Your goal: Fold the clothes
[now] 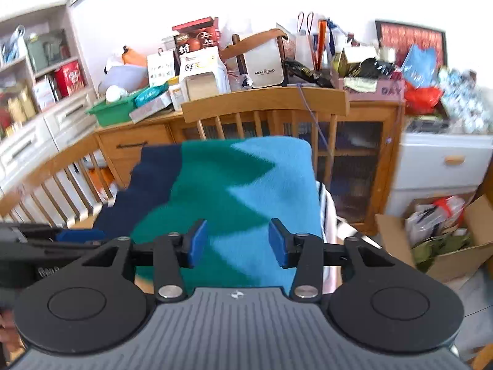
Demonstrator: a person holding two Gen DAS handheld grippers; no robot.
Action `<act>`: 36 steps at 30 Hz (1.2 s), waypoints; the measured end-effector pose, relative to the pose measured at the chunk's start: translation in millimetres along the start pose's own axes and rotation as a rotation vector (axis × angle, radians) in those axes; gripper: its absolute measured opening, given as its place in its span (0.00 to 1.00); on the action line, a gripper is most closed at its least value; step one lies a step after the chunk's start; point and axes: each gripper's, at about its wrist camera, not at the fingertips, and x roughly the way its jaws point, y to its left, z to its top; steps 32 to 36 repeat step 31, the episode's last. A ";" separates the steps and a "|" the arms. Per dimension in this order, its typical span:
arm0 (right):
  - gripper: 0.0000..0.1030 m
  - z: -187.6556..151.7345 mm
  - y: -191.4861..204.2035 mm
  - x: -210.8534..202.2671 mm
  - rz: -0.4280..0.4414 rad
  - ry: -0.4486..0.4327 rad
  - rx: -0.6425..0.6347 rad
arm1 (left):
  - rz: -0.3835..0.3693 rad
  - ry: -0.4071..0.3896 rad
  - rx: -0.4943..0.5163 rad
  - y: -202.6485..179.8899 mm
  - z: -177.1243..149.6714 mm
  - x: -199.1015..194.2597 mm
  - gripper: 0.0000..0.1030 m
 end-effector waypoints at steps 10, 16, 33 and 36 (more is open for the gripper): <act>0.54 -42.5 15.3 -34.3 -0.001 0.043 0.008 | 0.011 0.050 -0.048 -3.0 -42.9 -23.5 0.80; 0.58 -47.1 18.4 -42.1 0.002 0.052 -0.012 | 0.012 0.052 -0.023 -7.8 -49.3 -26.9 0.83; 0.59 -50.3 6.2 -39.6 0.020 0.079 0.045 | 0.031 0.006 0.014 -13.7 -47.0 -30.0 0.87; 0.59 -50.3 6.2 -39.6 0.020 0.079 0.045 | 0.031 0.006 0.014 -13.7 -47.0 -30.0 0.87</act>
